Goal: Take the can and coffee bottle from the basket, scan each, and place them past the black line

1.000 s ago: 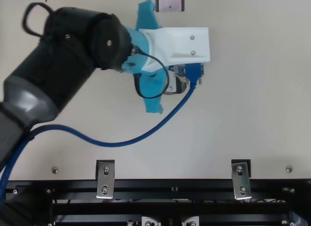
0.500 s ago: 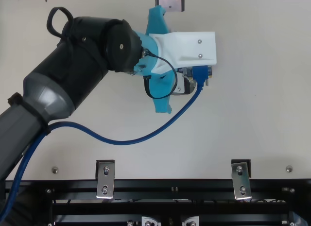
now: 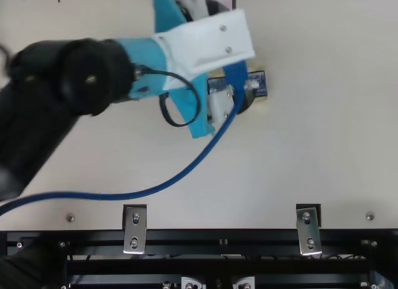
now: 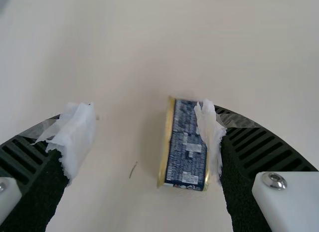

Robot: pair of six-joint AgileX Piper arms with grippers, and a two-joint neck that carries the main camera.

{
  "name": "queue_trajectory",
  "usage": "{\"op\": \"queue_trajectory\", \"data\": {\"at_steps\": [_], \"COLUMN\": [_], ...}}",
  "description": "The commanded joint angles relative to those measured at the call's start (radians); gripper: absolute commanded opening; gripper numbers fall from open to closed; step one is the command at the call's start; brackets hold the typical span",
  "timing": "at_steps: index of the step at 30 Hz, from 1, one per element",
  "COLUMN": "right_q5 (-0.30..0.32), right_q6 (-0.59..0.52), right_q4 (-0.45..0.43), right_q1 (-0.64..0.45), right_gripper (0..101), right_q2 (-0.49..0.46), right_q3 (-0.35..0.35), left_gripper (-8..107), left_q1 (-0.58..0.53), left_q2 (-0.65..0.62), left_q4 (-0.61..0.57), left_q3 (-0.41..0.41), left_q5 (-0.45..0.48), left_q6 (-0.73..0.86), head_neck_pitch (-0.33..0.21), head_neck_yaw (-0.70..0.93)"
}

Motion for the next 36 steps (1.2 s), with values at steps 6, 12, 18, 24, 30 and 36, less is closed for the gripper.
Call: {"op": "queue_trajectory", "data": {"at_steps": [6, 12, 18, 24, 30, 36], "right_q5": [-0.056, -0.134, -0.182, -0.182, -0.141, -0.057], "right_q6": [-0.02, -0.032, -0.047, -0.129, -0.333, -0.564], "right_q4": [-0.019, -0.048, -0.067, -0.021, 0.124, 0.268], "right_q1": [0.061, 0.152, 0.255, 0.298, 0.214, 0.094], "right_gripper": [101, 101, 101, 101, 101, 101], "right_q2": [0.099, 0.236, 0.374, 0.514, 0.66, 0.812], "right_q3": [-0.046, -0.104, -0.159, -0.23, -0.318, -0.413], "left_gripper": [90, 90, 90, 90, 90, 90], "left_q1": [0.074, 0.136, 0.233, 0.333, 0.422, 0.492], "left_q2": [-0.224, -0.369, -0.521, -0.676, -0.819, -0.947], "left_q4": [-0.084, -0.06, 0.011, 0.062, 0.112, 0.127], "left_q3": [0.12, 0.24, 0.357, 0.465, 0.577, 0.68], "left_q5": [-0.167, -0.325, -0.462, -0.536, -0.567, -0.569], "left_q6": [-0.007, -0.011, -0.084, -0.2, -0.323, -0.457], "head_neck_pitch": [-0.003, -0.003, -0.003, -0.003, -0.003, -0.003], "head_neck_yaw": [-0.003, -0.003, -0.003, -0.003, -0.003, -0.003]}}
